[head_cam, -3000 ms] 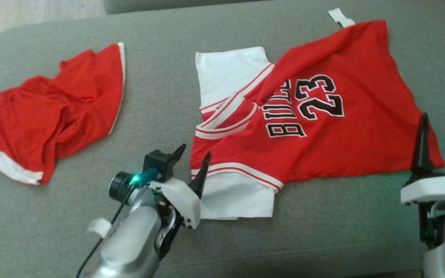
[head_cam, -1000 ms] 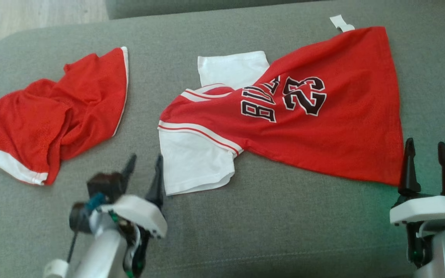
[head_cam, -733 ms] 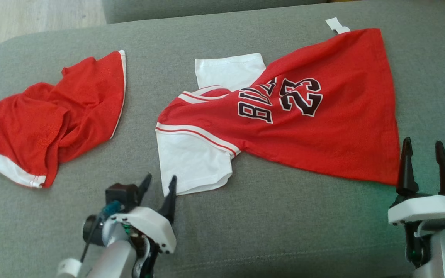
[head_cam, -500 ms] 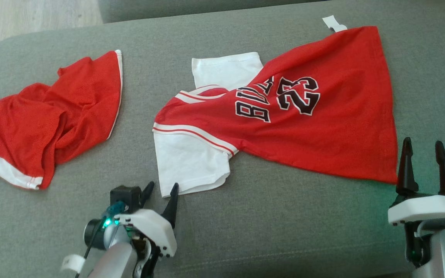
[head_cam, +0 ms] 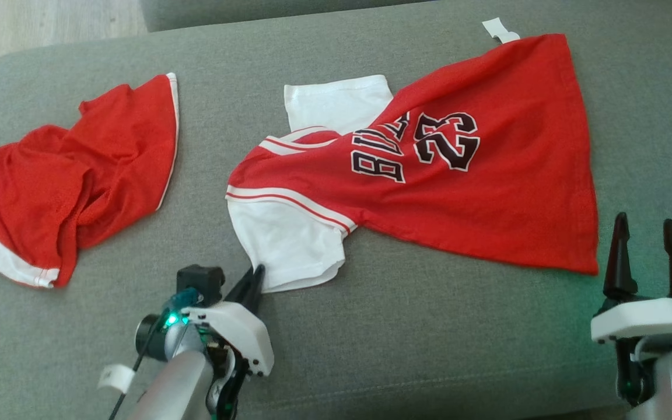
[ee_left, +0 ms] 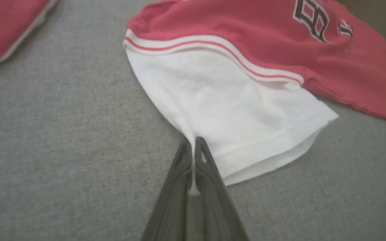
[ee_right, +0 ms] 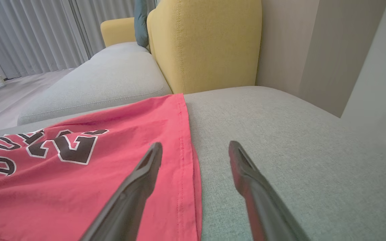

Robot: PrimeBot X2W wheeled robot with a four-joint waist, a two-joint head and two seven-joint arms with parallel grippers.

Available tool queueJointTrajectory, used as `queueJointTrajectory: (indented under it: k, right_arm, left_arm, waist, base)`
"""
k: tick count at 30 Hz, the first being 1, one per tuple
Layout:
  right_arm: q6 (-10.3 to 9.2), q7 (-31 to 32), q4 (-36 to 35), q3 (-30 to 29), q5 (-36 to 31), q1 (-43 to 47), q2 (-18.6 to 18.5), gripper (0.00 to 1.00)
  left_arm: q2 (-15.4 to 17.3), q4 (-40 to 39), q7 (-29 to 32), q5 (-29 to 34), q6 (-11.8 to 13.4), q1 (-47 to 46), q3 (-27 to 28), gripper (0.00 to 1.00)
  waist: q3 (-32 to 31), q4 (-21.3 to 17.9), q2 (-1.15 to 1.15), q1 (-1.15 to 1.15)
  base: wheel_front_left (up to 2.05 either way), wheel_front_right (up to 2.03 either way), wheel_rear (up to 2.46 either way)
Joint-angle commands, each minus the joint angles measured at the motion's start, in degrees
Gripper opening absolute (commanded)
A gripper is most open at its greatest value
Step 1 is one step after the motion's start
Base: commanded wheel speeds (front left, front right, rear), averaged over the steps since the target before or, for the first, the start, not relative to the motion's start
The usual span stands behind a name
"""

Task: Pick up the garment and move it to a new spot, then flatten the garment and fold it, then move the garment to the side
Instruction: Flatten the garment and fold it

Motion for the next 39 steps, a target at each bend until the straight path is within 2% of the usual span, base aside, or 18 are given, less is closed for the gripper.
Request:
queueJointTrajectory:
  k: [1,10,17,34,35,36,39]
  right_arm:
    - [0.37,-0.8,-1.3,0.8,0.0,-1.7,-0.4,1.00]
    - [0.37,-0.4,2.6,-1.6,0.0,-2.3,-0.4,1.00]
    - [0.37,2.0,10.4,-3.1,3.7,-4.5,-0.4,1.00]
    - [0.37,4.0,24.4,0.6,10.6,-9.7,-0.4,1.00]
    - [0.37,4.3,25.1,1.0,11.5,-10.0,-0.4,0.47]
    - [0.37,4.4,25.6,1.3,12.4,-10.2,-0.4,0.00]
    - [0.37,4.8,26.9,2.2,13.8,-10.7,-0.4,0.00]
  left_arm:
    - [0.2,-2.1,-1.5,-0.6,-0.1,-1.5,1.8,0.00]
    - [0.4,-7.8,-6.5,-1.1,1.1,-1.9,4.5,0.00]
    - [0.3,-11.3,-7.1,-0.3,1.4,-0.7,5.2,0.00]
    - [0.0,-17.4,-7.2,1.6,1.6,0.4,8.1,0.00]
    - [0.0,-17.7,-7.2,1.7,1.6,0.4,8.4,0.00]
    - [0.0,-18.0,-7.2,1.7,1.6,0.5,8.7,0.00]
    - [-0.1,-19.0,-7.2,1.9,1.6,0.5,9.5,0.00]
  waist:
    - [-0.1,0.1,0.00,0.00]
    - [-0.3,0.9,0.00,0.00]
    - [0.2,1.4,0.00,0.00]
    - [1.4,3.0,0.00,0.00]
    - [1.3,3.0,0.00,0.00]
    - [1.3,3.0,0.00,0.00]
    - [1.0,3.0,0.00,0.00]
  base:
    - [0.00,0.00,0.00]
    - [0.00,0.00,0.00]
    - [0.00,0.00,0.00]
    - [0.00,0.00,0.00]
    - [0.00,0.00,0.00]
    - [0.00,0.00,0.00]
    - [0.00,0.00,0.00]
